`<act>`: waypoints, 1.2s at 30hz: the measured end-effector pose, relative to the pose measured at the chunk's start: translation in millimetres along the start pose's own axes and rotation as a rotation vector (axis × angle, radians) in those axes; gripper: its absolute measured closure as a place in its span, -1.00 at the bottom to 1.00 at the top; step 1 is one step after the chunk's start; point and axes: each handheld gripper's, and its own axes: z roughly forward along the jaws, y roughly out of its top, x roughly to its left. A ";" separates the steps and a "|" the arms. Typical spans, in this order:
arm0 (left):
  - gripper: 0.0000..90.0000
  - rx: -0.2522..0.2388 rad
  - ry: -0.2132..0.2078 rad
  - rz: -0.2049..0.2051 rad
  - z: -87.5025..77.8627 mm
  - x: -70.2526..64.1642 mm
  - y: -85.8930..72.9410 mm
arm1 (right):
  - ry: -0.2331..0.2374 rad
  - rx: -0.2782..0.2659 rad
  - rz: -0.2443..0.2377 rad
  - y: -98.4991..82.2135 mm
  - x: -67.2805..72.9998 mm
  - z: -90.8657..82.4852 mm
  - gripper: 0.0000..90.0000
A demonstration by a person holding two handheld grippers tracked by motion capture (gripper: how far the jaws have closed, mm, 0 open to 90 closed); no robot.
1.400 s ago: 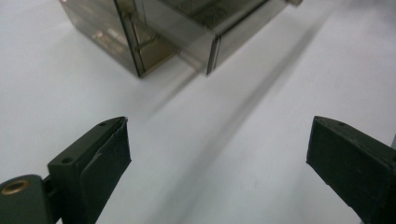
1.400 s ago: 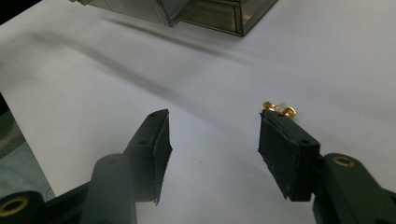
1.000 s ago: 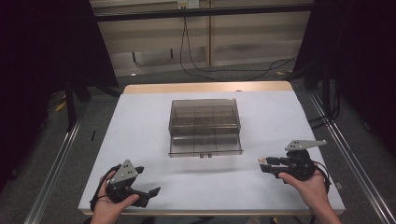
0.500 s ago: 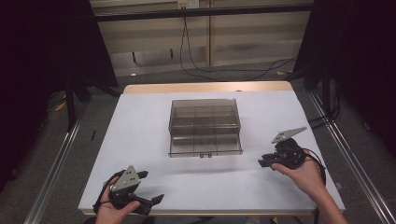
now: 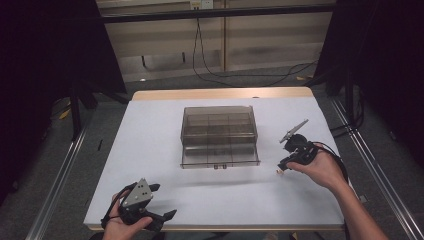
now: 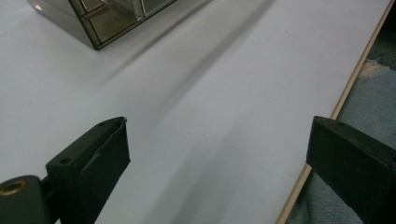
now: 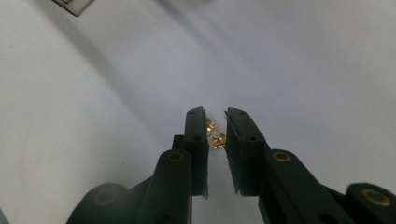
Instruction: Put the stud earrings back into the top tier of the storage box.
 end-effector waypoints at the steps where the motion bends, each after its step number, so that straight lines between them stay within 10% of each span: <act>1: -0.87 0.002 -0.002 0.002 0.1 -0.6 0.3 | -0.001 0.008 -0.015 0.8 -1.2 1.7 0.78; 36: -0.88 0.004 -0.018 0.003 5.3 -0.6 1.0 | 0.000 0.211 -0.109 19.4 -5.2 26.2 0.81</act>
